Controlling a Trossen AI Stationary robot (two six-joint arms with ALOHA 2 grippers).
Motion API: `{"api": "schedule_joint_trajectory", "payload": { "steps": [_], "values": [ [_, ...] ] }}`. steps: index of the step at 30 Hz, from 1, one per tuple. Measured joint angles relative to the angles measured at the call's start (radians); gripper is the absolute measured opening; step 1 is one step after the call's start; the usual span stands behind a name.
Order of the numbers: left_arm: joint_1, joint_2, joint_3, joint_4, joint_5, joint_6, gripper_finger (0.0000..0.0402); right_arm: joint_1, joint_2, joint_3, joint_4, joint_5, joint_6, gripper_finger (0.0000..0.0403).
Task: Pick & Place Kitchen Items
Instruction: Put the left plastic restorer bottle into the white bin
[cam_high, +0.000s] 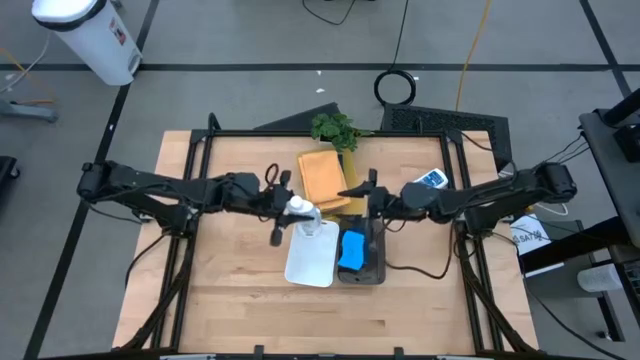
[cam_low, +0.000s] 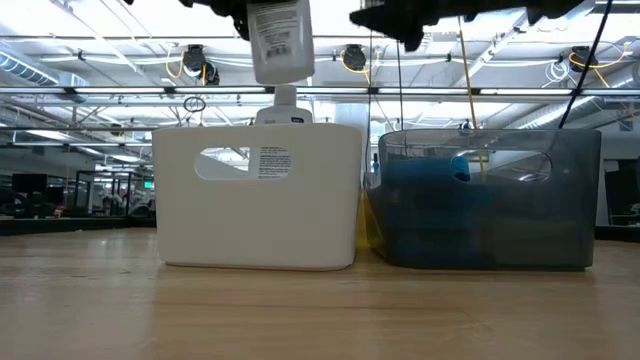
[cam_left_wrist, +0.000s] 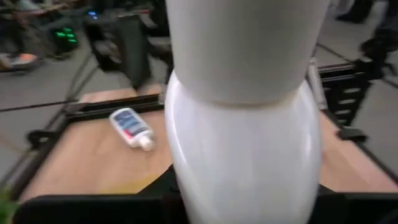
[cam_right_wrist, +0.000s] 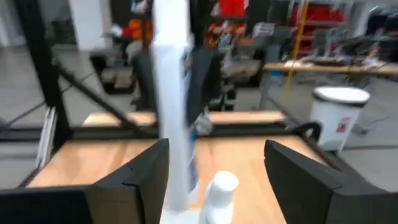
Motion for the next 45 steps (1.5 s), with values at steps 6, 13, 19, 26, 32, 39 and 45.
{"api": "schedule_joint_trajectory", "payload": {
  "steps": [6, 13, 19, 26, 32, 39, 45],
  "values": [
    [-0.019, -0.002, 0.001, 0.045, -0.087, 0.016, 0.0092, -0.008, 0.106, -0.001, 0.071, -0.086, -0.012, 0.0246],
    [-0.019, -0.002, 0.001, 0.056, -0.083, 0.015, 0.0092, -0.041, 0.267, 0.101, 0.09, -0.122, -0.011, 0.0263],
    [-0.019, -0.002, 0.001, 0.061, -0.083, 0.018, 0.0092, -0.047, 0.365, 0.2, 0.092, -0.161, -0.004, 0.0254],
    [-0.022, -0.002, 0.001, 0.057, -0.073, 0.003, 0.0092, -0.031, 0.387, 0.219, 0.068, -0.183, -0.01, 0.0158],
    [-0.027, -0.001, 0.001, 0.054, -0.078, -0.031, 0.0105, -0.02, 0.386, 0.22, 0.042, -0.18, -0.005, 0.0075],
    [-0.065, -0.032, 0.18, -0.226, -0.145, 0.008, 0.0213, -0.018, 0.388, 0.216, -0.022, -0.191, -0.008, 0.0075],
    [-0.088, -0.033, 0.377, -0.463, -0.179, 0.023, 0.0288, -0.017, 0.386, 0.216, -0.036, -0.194, -0.014, 0.0075]
  ]
}}
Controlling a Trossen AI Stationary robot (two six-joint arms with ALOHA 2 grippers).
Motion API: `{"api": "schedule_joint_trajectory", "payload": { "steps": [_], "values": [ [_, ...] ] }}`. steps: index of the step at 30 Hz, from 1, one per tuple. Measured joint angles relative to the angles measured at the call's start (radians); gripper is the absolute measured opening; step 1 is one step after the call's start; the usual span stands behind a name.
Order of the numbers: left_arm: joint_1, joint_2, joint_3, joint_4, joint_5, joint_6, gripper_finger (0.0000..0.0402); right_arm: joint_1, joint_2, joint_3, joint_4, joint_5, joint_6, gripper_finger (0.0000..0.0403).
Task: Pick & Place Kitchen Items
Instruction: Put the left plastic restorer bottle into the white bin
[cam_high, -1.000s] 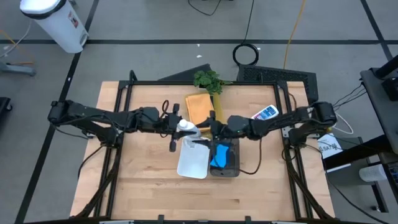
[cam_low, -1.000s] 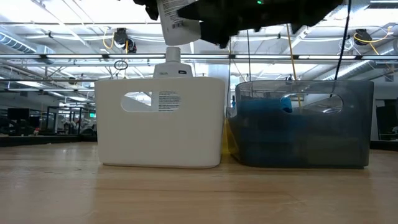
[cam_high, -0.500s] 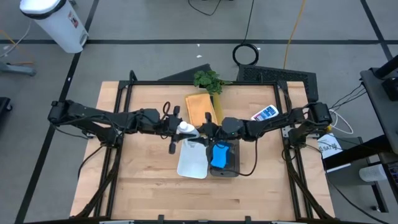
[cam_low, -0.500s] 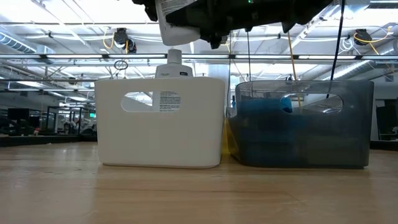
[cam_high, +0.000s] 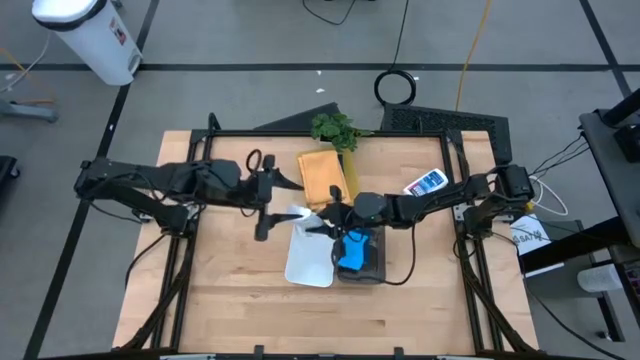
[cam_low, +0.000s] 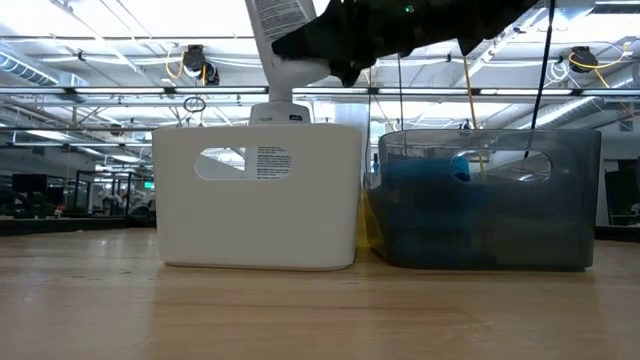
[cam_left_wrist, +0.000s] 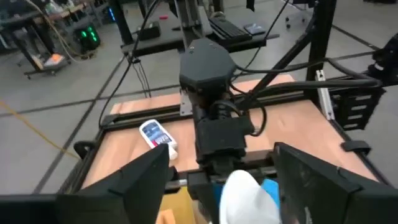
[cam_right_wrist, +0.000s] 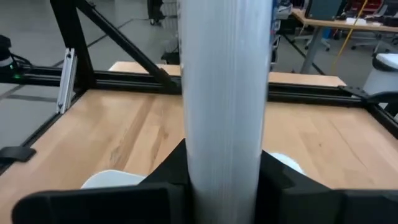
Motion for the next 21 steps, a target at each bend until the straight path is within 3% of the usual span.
{"api": "schedule_joint_trajectory", "payload": {
  "steps": [8, 21],
  "values": [
    [0.022, 0.001, 0.12, -0.289, 0.004, -0.088, 0.0302, 0.0, 0.001, 0.0, 0.001, 0.003, 0.007, 0.0075],
    [0.029, 0.062, 0.117, -0.343, 0.13, -0.094, 0.0249, -0.001, -0.002, 0.003, 0.016, 0.006, 0.008, 0.0076]
  ]
}}
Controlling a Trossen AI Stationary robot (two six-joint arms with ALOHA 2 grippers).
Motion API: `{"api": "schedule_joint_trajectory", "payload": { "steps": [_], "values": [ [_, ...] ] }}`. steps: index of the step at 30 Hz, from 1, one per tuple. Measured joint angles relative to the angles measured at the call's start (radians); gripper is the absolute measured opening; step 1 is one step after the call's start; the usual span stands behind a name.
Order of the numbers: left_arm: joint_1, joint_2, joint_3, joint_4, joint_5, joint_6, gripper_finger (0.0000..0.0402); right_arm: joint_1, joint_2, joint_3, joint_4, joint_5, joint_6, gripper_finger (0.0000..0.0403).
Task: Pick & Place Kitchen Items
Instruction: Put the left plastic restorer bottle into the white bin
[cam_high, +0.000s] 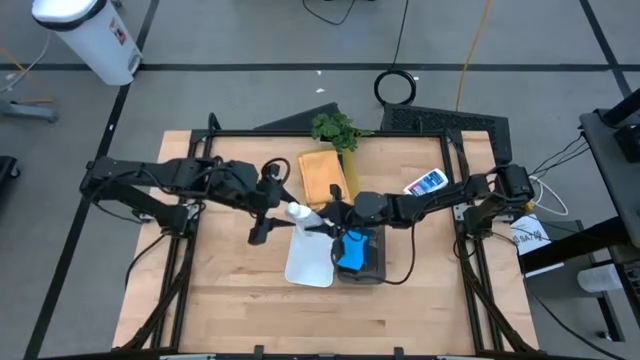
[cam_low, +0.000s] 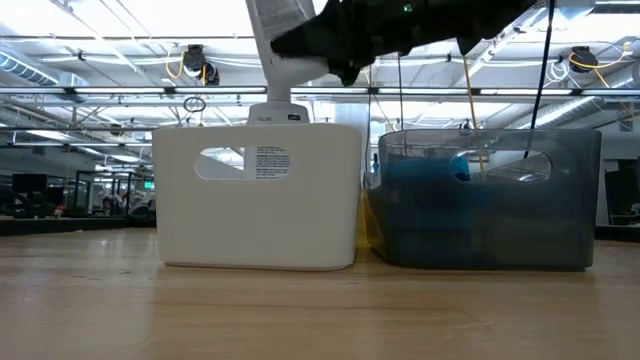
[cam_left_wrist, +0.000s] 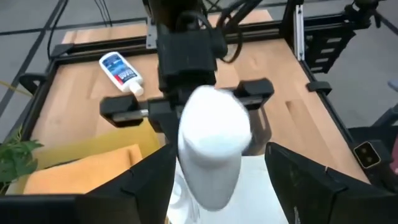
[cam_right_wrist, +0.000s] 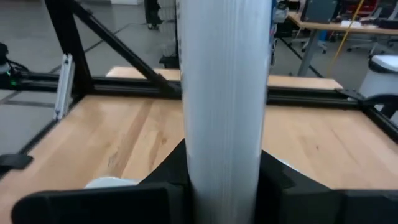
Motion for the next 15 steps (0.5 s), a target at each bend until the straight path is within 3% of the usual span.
{"api": "schedule_joint_trajectory", "payload": {
  "steps": [15],
  "values": [
    [0.0, 0.007, 0.0, 0.031, -0.012, 0.025, 0.0255, 0.0, 0.002, -0.002, -0.023, 0.0, 0.0, 0.0076]
  ]
}}
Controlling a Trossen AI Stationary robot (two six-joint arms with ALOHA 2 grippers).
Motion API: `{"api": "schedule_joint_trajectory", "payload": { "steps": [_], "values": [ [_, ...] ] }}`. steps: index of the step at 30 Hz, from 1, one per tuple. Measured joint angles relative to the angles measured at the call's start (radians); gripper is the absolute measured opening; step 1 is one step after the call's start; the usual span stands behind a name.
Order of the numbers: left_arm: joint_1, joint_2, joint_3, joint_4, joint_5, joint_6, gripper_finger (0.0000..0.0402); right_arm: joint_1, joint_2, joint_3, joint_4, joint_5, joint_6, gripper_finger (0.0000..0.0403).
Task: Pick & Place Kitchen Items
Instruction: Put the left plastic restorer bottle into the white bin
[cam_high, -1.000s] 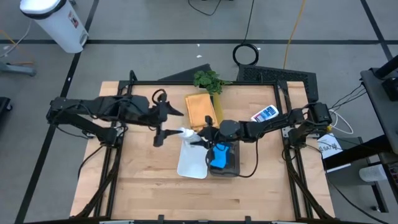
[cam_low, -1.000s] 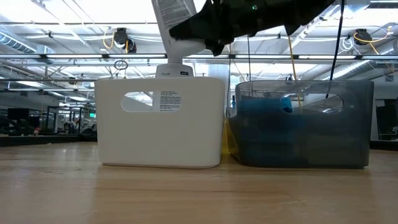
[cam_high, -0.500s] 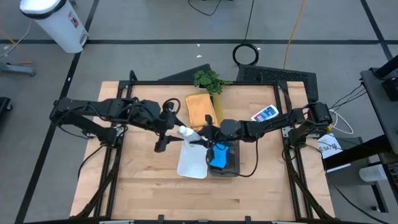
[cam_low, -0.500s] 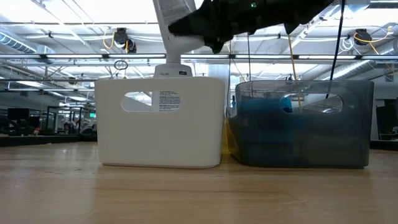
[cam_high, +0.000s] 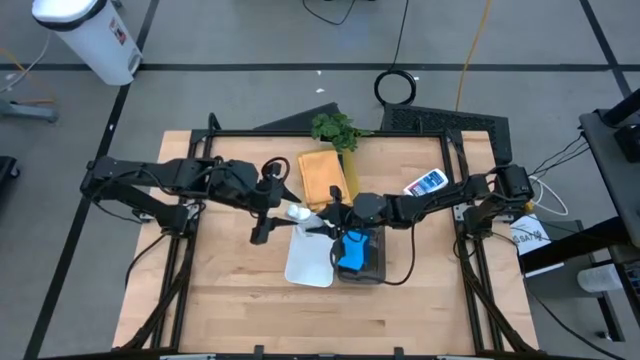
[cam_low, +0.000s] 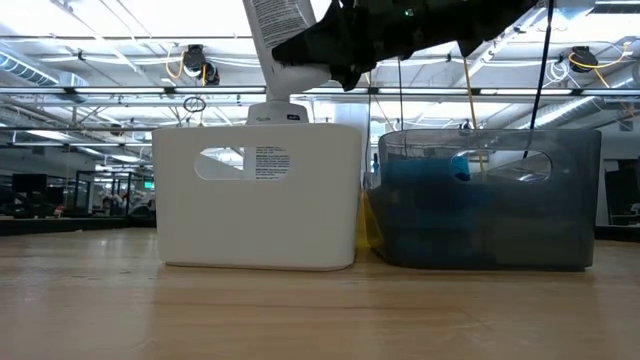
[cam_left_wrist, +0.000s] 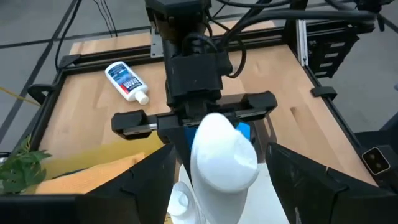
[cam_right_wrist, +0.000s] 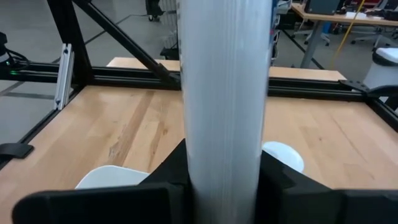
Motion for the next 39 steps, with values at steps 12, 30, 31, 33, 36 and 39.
{"api": "schedule_joint_trajectory", "payload": {
  "steps": [12, 30, 31, 33, 36, 39],
  "values": [
    [0.0, 0.0, 0.0, 0.047, -0.004, -0.002, 0.0163, 0.0, 0.0, 0.0, -0.001, 0.0, 0.0, 0.0079],
    [-0.004, -0.025, 0.0, -0.029, -0.006, -0.05, 0.0114, 0.0, -0.161, 0.002, -0.218, 0.0, 0.001, 0.0229],
    [-0.004, -0.029, -0.001, -0.031, -0.003, -0.051, 0.0114, 0.0, -0.186, 0.002, -0.265, 0.0, 0.009, 0.0242],
    [-0.005, -0.034, 0.0, -0.031, 0.014, -0.051, 0.0114, 0.0, -0.231, 0.0, -0.33, 0.0, 0.022, 0.0265],
    [-0.014, -0.03, 0.0, -0.051, 0.056, -0.056, 0.0114, 0.0, -0.305, 0.0, -0.417, 0.0, 0.038, 0.0289],
    [-0.032, -0.003, 0.001, -0.045, 0.057, -0.052, 0.0114, 0.0, -0.361, -0.028, -0.425, 0.0, 0.054, 0.0305]
  ]
}}
